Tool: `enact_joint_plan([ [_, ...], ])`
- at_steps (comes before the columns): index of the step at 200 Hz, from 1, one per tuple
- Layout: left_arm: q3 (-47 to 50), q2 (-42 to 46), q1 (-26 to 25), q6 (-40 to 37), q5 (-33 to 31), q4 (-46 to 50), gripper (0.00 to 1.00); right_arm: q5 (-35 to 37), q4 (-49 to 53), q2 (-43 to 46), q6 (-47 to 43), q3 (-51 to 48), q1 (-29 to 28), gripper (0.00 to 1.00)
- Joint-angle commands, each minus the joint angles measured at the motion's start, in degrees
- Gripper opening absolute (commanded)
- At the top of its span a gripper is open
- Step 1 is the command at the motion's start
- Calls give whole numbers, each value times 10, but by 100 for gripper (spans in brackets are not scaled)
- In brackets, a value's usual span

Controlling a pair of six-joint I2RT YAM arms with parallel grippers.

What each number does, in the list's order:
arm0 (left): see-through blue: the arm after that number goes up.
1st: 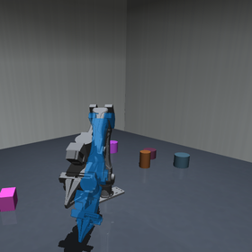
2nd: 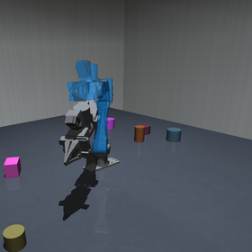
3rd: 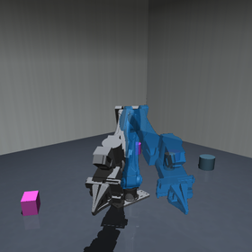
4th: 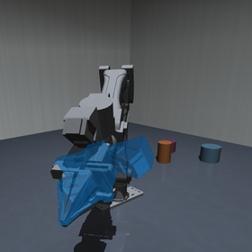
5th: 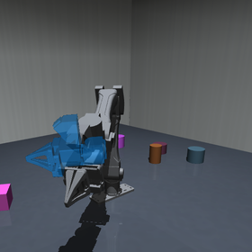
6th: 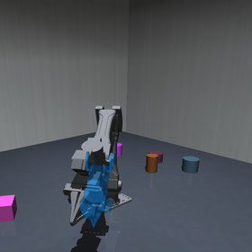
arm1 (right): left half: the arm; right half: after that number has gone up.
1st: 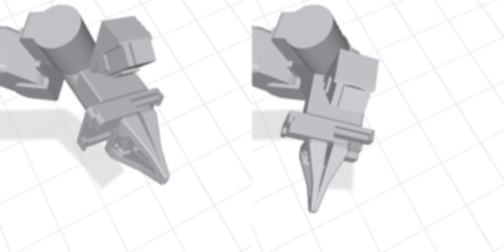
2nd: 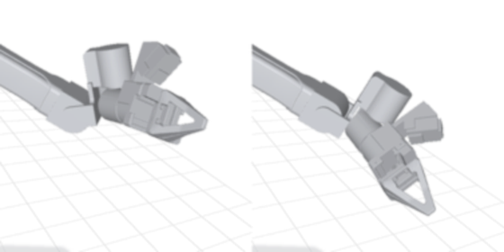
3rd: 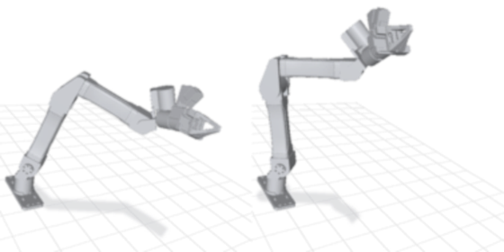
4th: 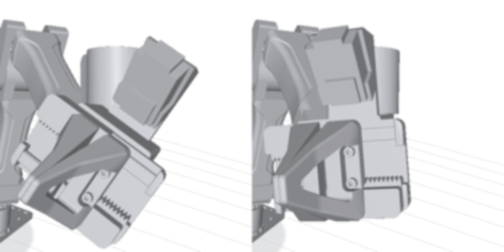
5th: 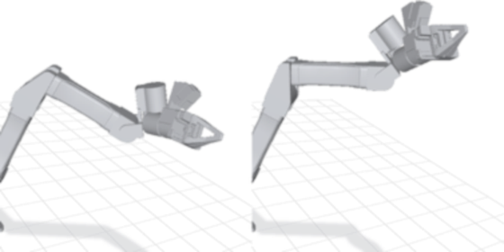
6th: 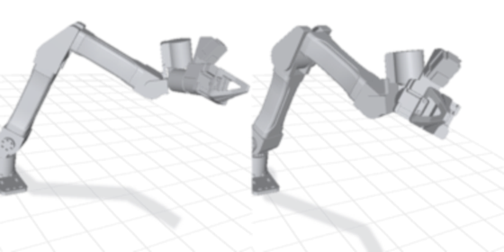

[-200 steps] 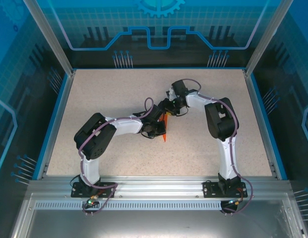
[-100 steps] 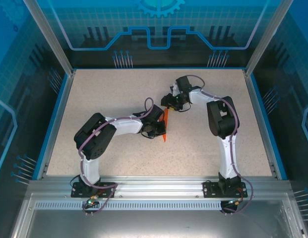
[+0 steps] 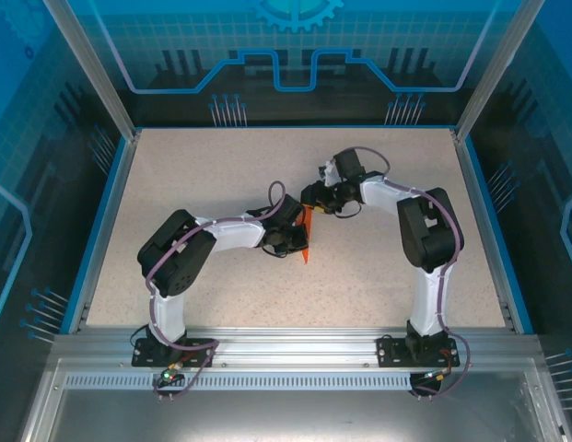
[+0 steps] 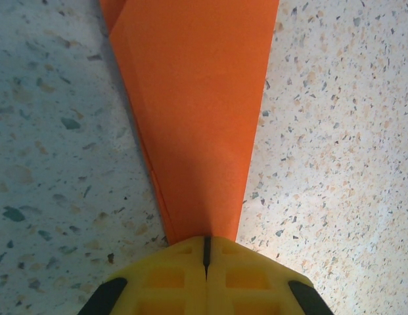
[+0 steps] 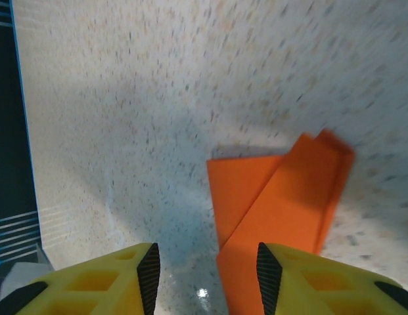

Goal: Fold a paper plane with a square sheet of paper (fold left side to right side)
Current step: Fold the wing for the fifth time at the center of the table.

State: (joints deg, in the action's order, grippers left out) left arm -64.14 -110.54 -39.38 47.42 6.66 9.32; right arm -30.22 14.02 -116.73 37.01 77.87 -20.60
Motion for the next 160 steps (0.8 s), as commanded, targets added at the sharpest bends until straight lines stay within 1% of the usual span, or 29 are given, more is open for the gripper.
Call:
enact_joint_plan([
  [1, 23, -18, -10, -16, 9, 96, 5, -19, -16, -32, 19, 14, -20, 45],
  [38, 29, 6, -10, -22, 14, 80, 6, 28, 33, -80, 17, 41, -24, 44],
  [70, 22, 46, -9, -45, 17, 84, 7, 46, 71, -100, 15, 44, -24, 44],
  [101, 31, 95, -8, -59, 29, 69, 11, 51, 72, -99, 15, 32, -22, 43],
  [128, 43, 120, -6, -59, 61, 18, 13, 48, 71, -97, 14, 29, -22, 43],
  [160, 35, 85, 4, -49, 116, -55, 12, 46, 72, -93, 13, 30, -21, 43],
])
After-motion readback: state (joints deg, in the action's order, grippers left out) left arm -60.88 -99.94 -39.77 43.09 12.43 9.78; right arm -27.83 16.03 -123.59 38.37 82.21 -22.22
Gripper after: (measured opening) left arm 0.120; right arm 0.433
